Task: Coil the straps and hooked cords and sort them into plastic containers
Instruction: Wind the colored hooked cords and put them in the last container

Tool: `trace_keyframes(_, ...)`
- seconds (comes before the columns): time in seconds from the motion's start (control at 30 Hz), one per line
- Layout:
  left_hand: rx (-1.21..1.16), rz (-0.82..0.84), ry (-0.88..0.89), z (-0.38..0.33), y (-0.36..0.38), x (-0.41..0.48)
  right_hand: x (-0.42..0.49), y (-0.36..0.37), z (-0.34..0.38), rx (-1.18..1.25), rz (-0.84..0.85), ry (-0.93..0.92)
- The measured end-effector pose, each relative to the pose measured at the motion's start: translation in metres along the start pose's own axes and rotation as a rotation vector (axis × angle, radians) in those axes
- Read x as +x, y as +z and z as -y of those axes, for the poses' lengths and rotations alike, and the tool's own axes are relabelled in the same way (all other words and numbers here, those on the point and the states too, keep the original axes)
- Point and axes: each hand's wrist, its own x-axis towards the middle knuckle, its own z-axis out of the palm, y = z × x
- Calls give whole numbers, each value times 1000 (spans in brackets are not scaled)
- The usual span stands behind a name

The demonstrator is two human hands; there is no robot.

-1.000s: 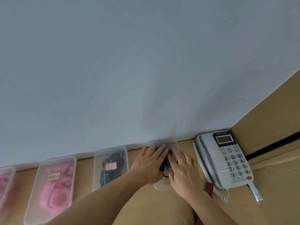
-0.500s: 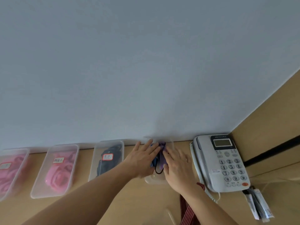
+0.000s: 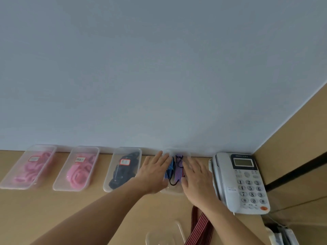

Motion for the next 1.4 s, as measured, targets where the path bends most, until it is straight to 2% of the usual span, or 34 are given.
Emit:
trace_keyframes(0.17, -32, -60, 35, -5, 2, -34, -43, -3, 7, 0, -58, 58)
trace_keyframes(0.33, -58, -55, 124, -16, 19, -69, -91, 4, 14, 27, -186, 20)
trace_keyframes(0.4, -87, -29, 163, -23, 29, -82, -112, 7, 14, -14, -114, -16)
trace_keyframes(0.53, -144, 26, 207, -31, 45, -101, -146, 16, 14, -122, 183, -98)
trace_keyframes(0.6, -180, 53, 192, -35, 52, -109, -156, 21, 16, -177, 265, -167)
trace_keyframes(0.83, -234, 134, 104, -44, 66, -130, -150, 31, 14, -251, 277, -315)
trace_keyframes(0.93, -281, 122, 58, -53, 61, -133, -143, 19, 4, -208, 189, -378)
trace_keyframes(1.03, -400, 89, 15, -65, 45, -132, -136, -2, -11, -115, -4, -423)
trace_keyframes(1.27, -558, -10, -74, -88, 1, -128, -112, -57, -29, 84, -334, -417)
trace_keyframes(1.4, -528, -48, -115, -94, 8, -137, -113, -74, -24, 228, -387, -402)
